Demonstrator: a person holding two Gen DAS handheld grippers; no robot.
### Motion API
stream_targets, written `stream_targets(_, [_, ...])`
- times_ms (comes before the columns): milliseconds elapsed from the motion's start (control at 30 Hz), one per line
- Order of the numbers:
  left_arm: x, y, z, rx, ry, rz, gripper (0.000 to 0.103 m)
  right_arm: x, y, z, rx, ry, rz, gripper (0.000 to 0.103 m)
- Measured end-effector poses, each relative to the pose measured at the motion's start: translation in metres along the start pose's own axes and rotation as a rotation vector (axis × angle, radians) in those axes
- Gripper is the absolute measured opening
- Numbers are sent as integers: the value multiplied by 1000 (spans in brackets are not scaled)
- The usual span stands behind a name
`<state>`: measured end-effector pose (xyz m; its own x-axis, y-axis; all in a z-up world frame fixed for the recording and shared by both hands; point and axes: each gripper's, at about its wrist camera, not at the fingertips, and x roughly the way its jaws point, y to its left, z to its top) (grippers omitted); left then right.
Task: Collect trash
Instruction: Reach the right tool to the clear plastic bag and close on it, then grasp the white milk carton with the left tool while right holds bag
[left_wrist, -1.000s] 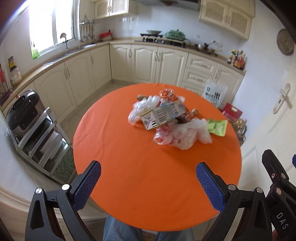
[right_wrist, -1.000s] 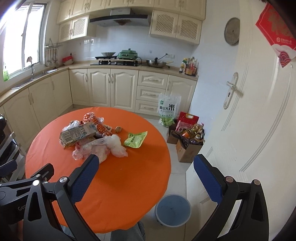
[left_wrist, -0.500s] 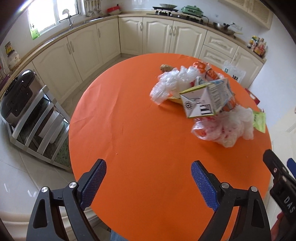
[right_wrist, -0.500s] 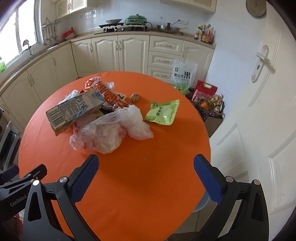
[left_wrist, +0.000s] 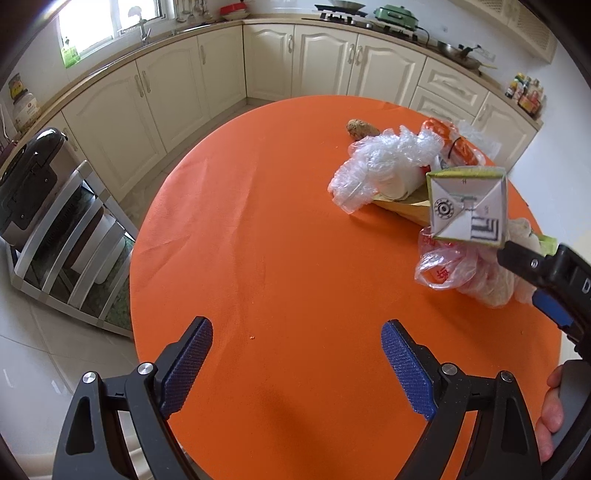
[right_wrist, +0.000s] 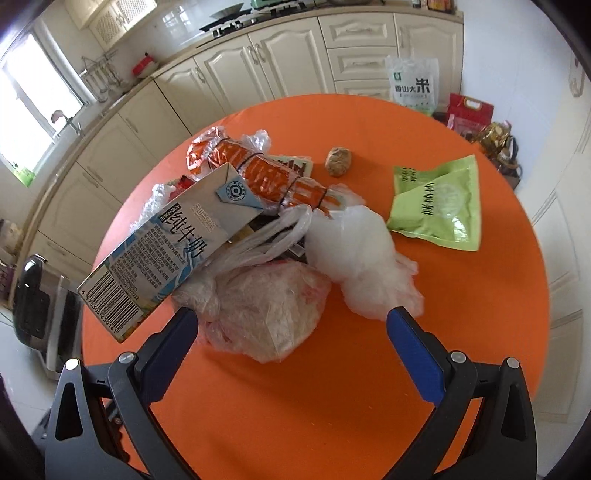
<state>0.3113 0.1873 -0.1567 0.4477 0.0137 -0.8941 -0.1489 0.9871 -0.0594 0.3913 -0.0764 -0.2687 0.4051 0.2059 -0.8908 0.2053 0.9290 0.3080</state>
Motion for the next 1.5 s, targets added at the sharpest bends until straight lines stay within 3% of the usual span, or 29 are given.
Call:
stream_targets(200, [15, -3, 3, -2, 25, -14, 89, 17, 2, 6, 56, 6, 82, 103])
stream_targets(267, [19, -3, 3, -2, 30, -15, 89, 26, 4, 5, 56, 44, 118, 102])
stream_targets(300, [20, -3, 3, -1, 34, -17, 89, 31, 6, 5, 46, 73, 146, 94])
stream_targets(333, [22, -2, 2, -1, 36, -18, 89, 33, 7, 4, 41, 89, 196, 75])
stream_targets(367, [23, -2, 3, -3, 38, -17, 90, 31, 9, 2, 38, 90, 249, 68])
stream_targets(467, [25, 2, 4, -16, 47, -7, 90, 22, 14, -3, 2, 61, 216, 59])
stream_targets(533, [22, 2, 5, -18, 45, -11, 90, 17, 12, -9, 4, 69, 208, 46])
stream_targets(800, [-6, -9, 1, 18, -10, -39, 90, -9, -17, -33, 36, 76, 217, 44])
stream_targets(967, [-25, -21, 2, 62, -55, -42, 90, -57, -42, -44, 25, -6, 152, 44])
stream_targets(1067, [-38, -38, 10, 125, -81, -83, 91, -79, -61, -44, 43, -60, 92, 44])
stream_targets(1200, [-57, -64, 26, 270, -146, -118, 91, -96, -84, -40, 73, -98, 90, 44])
stream_targets(1367, [-70, -100, 39, 549, -238, -169, 102, -100, -102, -33, 111, -104, 125, 44])
stream_targets(1500, [-47, -135, 44, 784, -232, -119, 102, -92, -117, -30, 140, -83, 153, 44])
